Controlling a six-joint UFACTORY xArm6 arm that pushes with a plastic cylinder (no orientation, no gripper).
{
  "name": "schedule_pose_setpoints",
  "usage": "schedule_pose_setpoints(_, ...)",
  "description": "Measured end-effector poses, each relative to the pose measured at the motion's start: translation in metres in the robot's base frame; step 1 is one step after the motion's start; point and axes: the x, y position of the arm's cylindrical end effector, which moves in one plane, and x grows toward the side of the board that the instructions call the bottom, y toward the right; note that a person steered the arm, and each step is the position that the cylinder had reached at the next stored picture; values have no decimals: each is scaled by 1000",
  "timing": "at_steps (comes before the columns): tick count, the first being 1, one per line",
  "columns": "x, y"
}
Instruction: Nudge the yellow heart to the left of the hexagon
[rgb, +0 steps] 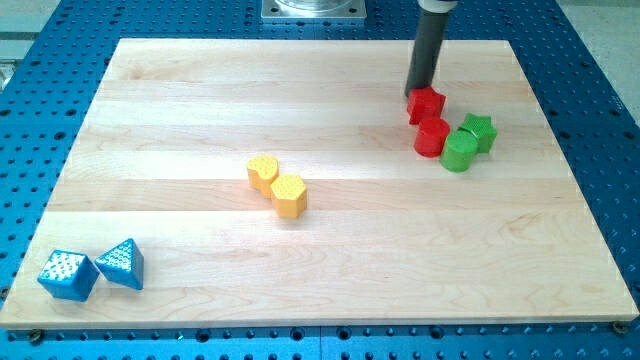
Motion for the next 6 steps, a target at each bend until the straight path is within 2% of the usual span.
schedule_pose_setpoints(2,27,9)
schedule_pose_setpoints(3,24,-3)
schedule_pose_setpoints(4,0,-75)
schedule_pose_setpoints(5,53,-186)
schedule_pose_setpoints(6,136,-189)
